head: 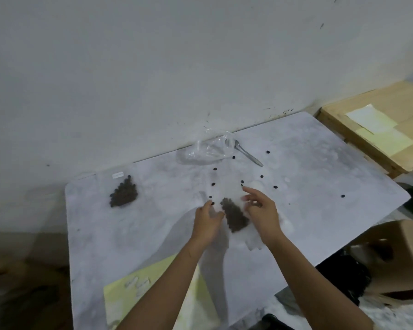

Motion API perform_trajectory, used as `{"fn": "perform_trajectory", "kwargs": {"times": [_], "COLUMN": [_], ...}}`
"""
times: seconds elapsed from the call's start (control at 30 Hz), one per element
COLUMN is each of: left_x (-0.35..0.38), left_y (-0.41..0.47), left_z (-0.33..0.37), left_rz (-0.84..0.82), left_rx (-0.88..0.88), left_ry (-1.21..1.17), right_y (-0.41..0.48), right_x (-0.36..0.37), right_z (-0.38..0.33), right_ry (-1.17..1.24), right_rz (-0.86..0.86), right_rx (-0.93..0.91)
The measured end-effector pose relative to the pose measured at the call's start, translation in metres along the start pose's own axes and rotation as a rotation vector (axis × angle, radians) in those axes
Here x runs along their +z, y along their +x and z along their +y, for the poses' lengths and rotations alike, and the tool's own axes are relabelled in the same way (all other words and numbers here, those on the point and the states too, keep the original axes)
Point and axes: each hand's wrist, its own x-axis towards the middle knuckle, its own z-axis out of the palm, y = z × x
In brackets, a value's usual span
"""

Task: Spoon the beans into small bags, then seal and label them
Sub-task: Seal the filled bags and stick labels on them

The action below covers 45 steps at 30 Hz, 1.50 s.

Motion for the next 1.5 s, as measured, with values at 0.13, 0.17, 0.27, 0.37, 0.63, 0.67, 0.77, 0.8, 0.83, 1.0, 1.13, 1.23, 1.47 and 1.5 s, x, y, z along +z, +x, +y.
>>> {"fn": "perform_trajectory", "kwargs": {"times": [0.13,0.17,0.27,0.37,0.63,0.67,0.77,0.8,0.83,1.0,1.13,1.23,1.47,1.5], "left_x": [-0.045,-0.058,-0.098,-0.141,-0.223,-0.230,-0.243,-0.245,-0.245,-0.242,-0.241,-0.240,-0.234,-0.233], "left_y": [-0.026,-0.034,-0.063,-0.094,-0.170,-0.177,-0.194,-0.198,-0.202,-0.211,-0.212,-0.208,-0.194,-0.193], "left_z": [0.001,-0.001,-0.012,-0.032,-0.100,-0.110,-0.139,-0.145,-0.151,-0.171,-0.175,-0.173,-0.164,-0.162], "left_rz": [0.035,0.050,0.123,0.285,0.573,0.602,0.692,0.712,0.726,0.736,0.733,0.730,0.656,0.635], "left_rx": [0.021,0.027,0.070,0.144,0.219,0.204,0.166,0.156,0.149,0.114,0.100,0.108,0.141,0.147], "left_ry": [-0.171,-0.222,-0.390,-0.514,-0.550,-0.564,-0.590,-0.590,-0.585,-0.617,-0.638,-0.646,-0.583,-0.573], "right_y": [-0.023,-0.029,-0.052,-0.075,-0.127,-0.128,-0.124,-0.122,-0.120,-0.115,-0.114,-0.111,-0.111,-0.113], "right_x": [0.027,0.036,0.069,0.102,0.184,0.188,0.191,0.190,0.190,0.198,0.206,0.205,0.212,0.213], "right_z": [-0.022,-0.025,-0.034,-0.037,-0.011,-0.003,0.023,0.030,0.035,0.046,0.047,0.049,0.045,0.039], "right_ry": [0.149,0.192,0.298,0.384,0.079,-0.019,-0.346,-0.422,-0.495,-0.729,-0.694,-0.685,-0.656,-0.584], "right_rz": [-0.118,-0.165,-0.319,-0.436,-0.737,-0.718,-0.650,-0.659,-0.683,-0.815,-0.813,-0.794,-0.776,-0.747], "right_rx": [-0.006,0.008,0.031,0.048,-0.022,-0.069,-0.260,-0.296,-0.314,-0.451,-0.460,-0.508,-0.465,-0.440]}}
